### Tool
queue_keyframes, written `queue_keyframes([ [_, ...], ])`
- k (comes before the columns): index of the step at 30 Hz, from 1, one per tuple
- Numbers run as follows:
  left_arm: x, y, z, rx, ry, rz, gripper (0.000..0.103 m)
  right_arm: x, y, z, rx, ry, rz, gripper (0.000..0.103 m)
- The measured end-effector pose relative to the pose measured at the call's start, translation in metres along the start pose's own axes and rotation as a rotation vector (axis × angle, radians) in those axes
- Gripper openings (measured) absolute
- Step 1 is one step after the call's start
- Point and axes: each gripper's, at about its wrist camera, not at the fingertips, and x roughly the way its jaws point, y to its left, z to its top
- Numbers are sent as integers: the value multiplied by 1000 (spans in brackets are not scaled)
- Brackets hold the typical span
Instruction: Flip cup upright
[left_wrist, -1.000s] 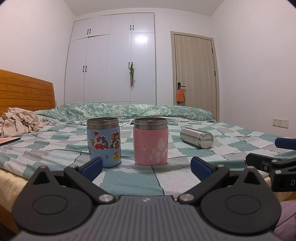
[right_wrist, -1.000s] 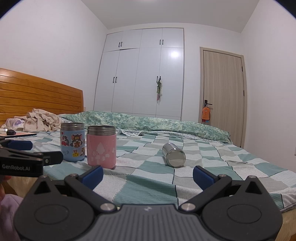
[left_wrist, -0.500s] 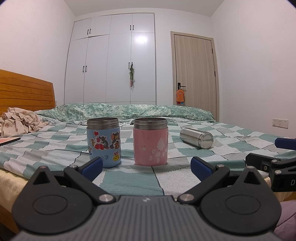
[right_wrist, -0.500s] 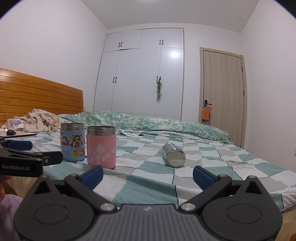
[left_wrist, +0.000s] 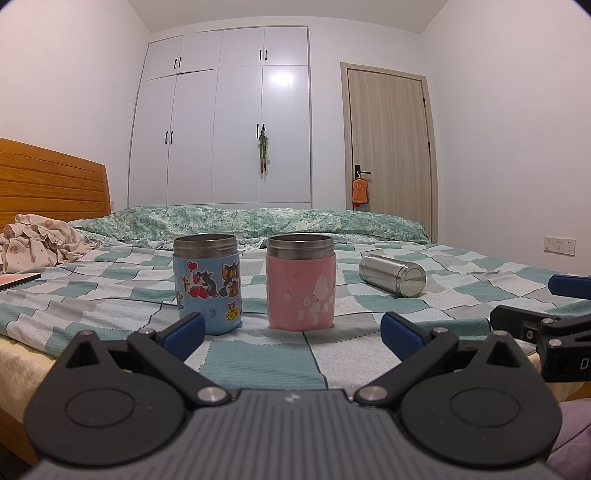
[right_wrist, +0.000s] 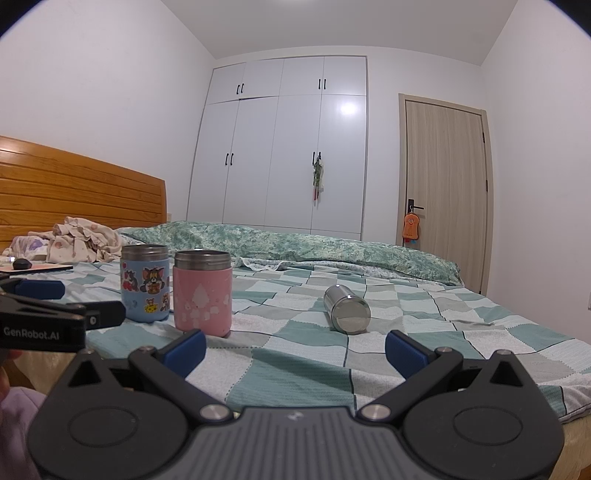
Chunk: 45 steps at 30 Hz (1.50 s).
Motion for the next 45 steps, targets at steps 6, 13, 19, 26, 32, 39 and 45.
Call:
queue_keyframes([
  [6,0,0,0,0,0,0,103,0,0,0,0,0,0,103],
  [13,0,0,0,-1,-1,0,103,0,0,0,0,0,0,103],
  [19,0,0,1,4,3,1,103,2,1,-1,-4,4,-2,103],
  [26,11,-12,17,12,29,-97,103,7,-11,11,36,37,27,103],
  [32,37,-45,39,93,22,-177,103,24,-43,32,22,87,22,103],
  [39,88,-80,61,134,34,-268,103,49,-87,50,19,127,-42,103],
  [45,136,-109,75,153,77,-340,103,75,-127,63,21,154,-93,103],
])
